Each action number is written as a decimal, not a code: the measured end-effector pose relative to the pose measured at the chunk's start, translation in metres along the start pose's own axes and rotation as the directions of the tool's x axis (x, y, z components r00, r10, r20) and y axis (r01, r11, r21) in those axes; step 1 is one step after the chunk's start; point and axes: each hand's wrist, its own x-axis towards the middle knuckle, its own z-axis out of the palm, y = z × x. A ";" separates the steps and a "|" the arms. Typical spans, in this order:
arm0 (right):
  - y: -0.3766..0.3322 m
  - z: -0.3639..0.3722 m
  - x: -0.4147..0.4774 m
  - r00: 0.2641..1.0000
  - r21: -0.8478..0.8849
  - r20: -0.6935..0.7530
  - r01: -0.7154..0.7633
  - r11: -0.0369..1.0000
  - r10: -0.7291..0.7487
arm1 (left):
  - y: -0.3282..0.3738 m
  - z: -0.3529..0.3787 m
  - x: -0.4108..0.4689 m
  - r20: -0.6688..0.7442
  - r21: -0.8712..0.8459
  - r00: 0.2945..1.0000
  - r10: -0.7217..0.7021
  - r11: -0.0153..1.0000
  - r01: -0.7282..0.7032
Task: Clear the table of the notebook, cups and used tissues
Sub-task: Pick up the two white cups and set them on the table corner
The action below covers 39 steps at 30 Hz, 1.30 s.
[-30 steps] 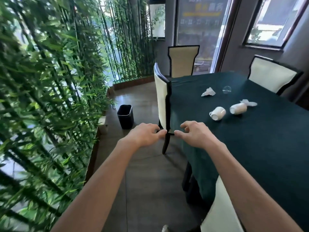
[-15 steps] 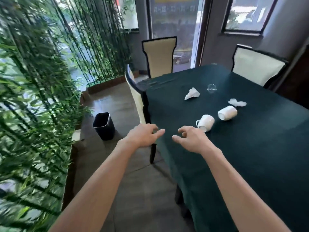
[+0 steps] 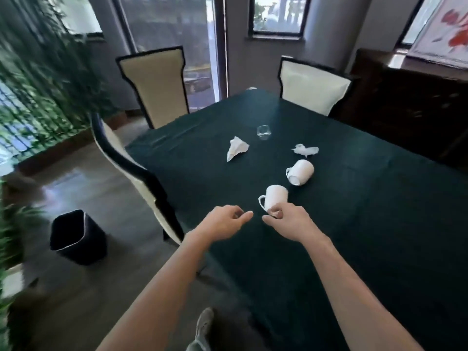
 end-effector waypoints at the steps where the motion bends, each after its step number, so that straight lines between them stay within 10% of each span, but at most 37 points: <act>1: -0.004 0.001 0.012 0.999 0.012 -0.016 -0.028 1.000 0.028 | -0.004 -0.003 0.015 0.027 -0.014 0.999 0.018 1.000 -0.017; 12: -0.031 0.023 0.103 0.915 0.175 -0.180 -0.331 0.927 0.361 | -0.025 -0.031 0.156 0.199 -0.189 0.974 0.111 0.979 -0.073; 20: -0.004 0.037 0.138 0.839 0.182 -0.245 -0.452 0.873 0.486 | -0.023 0.010 0.218 0.362 -0.347 0.932 -0.028 0.924 0.162; 39: 0.029 0.073 0.203 0.777 0.429 -0.206 -0.475 0.768 0.595 | -0.012 0.055 0.291 0.406 -0.492 0.872 -0.273 0.738 0.461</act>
